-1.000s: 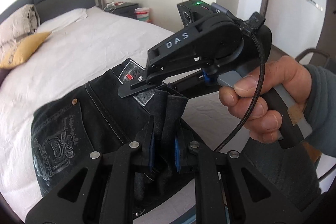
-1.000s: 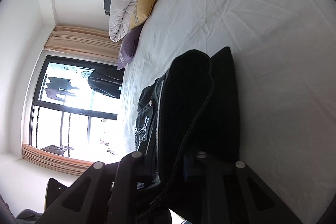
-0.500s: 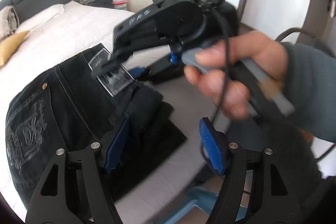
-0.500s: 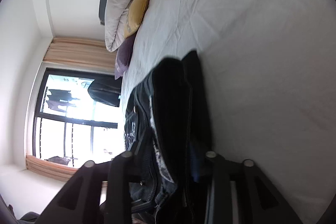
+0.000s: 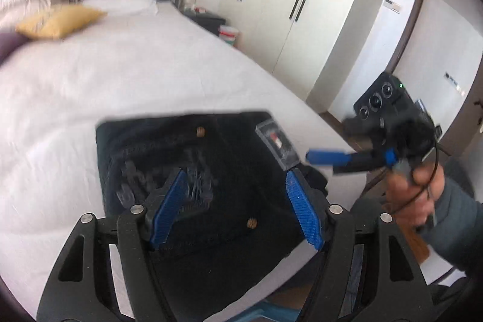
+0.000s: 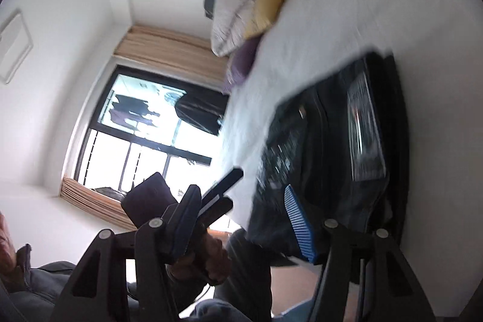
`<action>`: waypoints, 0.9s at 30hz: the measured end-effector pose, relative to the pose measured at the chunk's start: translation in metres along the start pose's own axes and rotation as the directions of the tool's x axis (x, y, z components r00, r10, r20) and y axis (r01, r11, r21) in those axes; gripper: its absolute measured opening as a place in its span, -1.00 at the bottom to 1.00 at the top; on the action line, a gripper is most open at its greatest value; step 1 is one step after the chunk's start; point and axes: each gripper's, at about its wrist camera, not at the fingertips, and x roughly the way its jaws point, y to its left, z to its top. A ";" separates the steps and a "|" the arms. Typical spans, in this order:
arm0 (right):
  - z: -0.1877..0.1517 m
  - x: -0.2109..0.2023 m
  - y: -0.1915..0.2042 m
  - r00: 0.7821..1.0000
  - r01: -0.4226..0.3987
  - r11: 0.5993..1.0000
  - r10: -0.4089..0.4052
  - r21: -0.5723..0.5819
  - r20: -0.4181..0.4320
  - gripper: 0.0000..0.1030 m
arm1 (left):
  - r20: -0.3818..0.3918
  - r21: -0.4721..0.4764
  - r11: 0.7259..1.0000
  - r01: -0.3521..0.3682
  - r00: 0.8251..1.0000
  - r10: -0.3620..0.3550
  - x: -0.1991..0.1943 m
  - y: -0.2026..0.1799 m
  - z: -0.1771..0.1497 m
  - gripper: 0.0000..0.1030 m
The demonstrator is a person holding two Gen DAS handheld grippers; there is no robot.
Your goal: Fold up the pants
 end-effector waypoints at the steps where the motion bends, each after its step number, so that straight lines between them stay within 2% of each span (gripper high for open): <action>1: -0.006 0.005 -0.010 1.000 0.016 1.000 -0.015 0.020 -0.017 0.20 | -0.017 0.000 1.000 0.009 1.000 -0.009 0.005 0.003 -0.006 0.31; 2: -0.017 0.008 -0.031 0.997 0.068 0.996 -0.066 0.049 -0.041 0.17 | -0.063 -0.013 1.000 0.015 0.998 -0.016 0.016 0.009 -0.018 0.31; 3: -0.023 0.007 -0.049 0.995 0.096 0.992 -0.093 0.086 -0.041 -0.08 | -0.097 -0.046 0.999 0.016 0.995 -0.020 0.025 0.016 -0.031 0.30; 4: -0.024 0.006 -0.060 0.995 0.096 0.988 -0.093 0.118 -0.031 -0.64 | -0.099 -0.077 0.997 0.024 0.995 -0.031 0.029 0.024 -0.046 0.30; 5: -0.028 -0.003 -0.077 0.996 0.085 0.982 -0.085 0.170 -0.009 -0.87 | -0.072 -0.094 0.995 0.037 0.996 -0.043 0.027 0.033 -0.058 0.29; 6: -0.030 -0.014 -0.087 0.995 0.088 0.975 -0.094 0.202 0.018 -1.00 | -0.046 -0.110 0.993 0.050 0.997 -0.055 0.022 0.039 -0.063 0.29; 7: -0.032 -0.022 -0.091 0.997 0.062 0.974 -0.073 0.220 0.039 -1.00 | -0.048 -0.122 0.991 0.055 0.997 -0.061 0.021 0.043 -0.059 0.29; 9: -0.032 -0.041 -0.085 0.990 0.115 0.974 -0.128 0.195 0.055 -0.95 | -0.063 -0.125 0.990 0.061 0.996 -0.069 0.019 0.046 -0.053 0.30; 10: -0.031 -0.046 -0.080 0.990 0.121 0.976 -0.133 0.179 0.057 -0.81 | -0.066 -0.124 0.990 0.067 0.995 -0.075 0.011 0.046 -0.049 0.30; 11: -0.027 -0.055 -0.070 0.990 0.113 0.981 -0.126 0.159 0.071 -0.66 | -0.058 -0.123 0.989 0.079 0.995 -0.087 0.009 0.049 -0.045 0.30; 13: -0.018 -0.064 -0.050 0.989 0.091 0.990 -0.103 0.111 0.104 0.20 | -0.028 -0.097 0.992 0.082 0.996 -0.086 -0.004 0.048 -0.035 0.30; 15: 0.004 -0.060 -0.026 0.990 0.053 0.998 -0.059 0.045 0.130 0.36 | 0.000 -0.104 0.992 0.069 0.998 -0.070 -0.010 0.056 -0.014 0.30; 18: 0.037 -0.029 -0.009 0.995 0.030 1.000 -0.030 -0.004 0.095 0.36 | 0.063 -0.169 0.982 0.080 0.995 -0.070 0.000 0.084 0.027 0.30; 19: 0.042 -0.019 -0.007 0.997 0.028 1.000 -0.026 -0.014 0.079 0.36 | 0.062 -0.179 0.980 0.090 0.995 -0.080 0.009 0.092 0.043 0.31; 21: 0.059 0.014 -0.007 0.999 0.033 0.999 -0.032 -0.032 0.039 0.36 | 0.030 -0.197 0.973 0.122 0.993 -0.118 0.031 0.102 0.065 0.31; 22: 0.067 0.026 -0.013 0.998 0.051 0.998 -0.050 -0.025 0.029 0.36 | 0.003 -0.209 0.971 0.116 0.993 -0.118 0.047 0.105 0.074 0.31; 24: 0.083 0.044 -0.048 0.993 0.120 0.992 -0.120 0.043 0.006 0.34 | -0.102 -0.240 0.967 0.088 0.988 -0.115 0.085 0.113 0.076 0.30; 26: 0.084 0.035 -0.080 0.987 0.149 0.983 -0.153 0.108 0.037 0.03 | -0.152 -0.266 0.962 0.055 0.984 -0.098 0.108 0.130 0.067 0.30; 27: 0.085 0.025 -0.094 0.990 0.112 0.982 -0.123 0.151 0.065 -0.22 | -0.154 -0.283 0.957 0.069 0.981 -0.116 0.113 0.135 0.062 0.29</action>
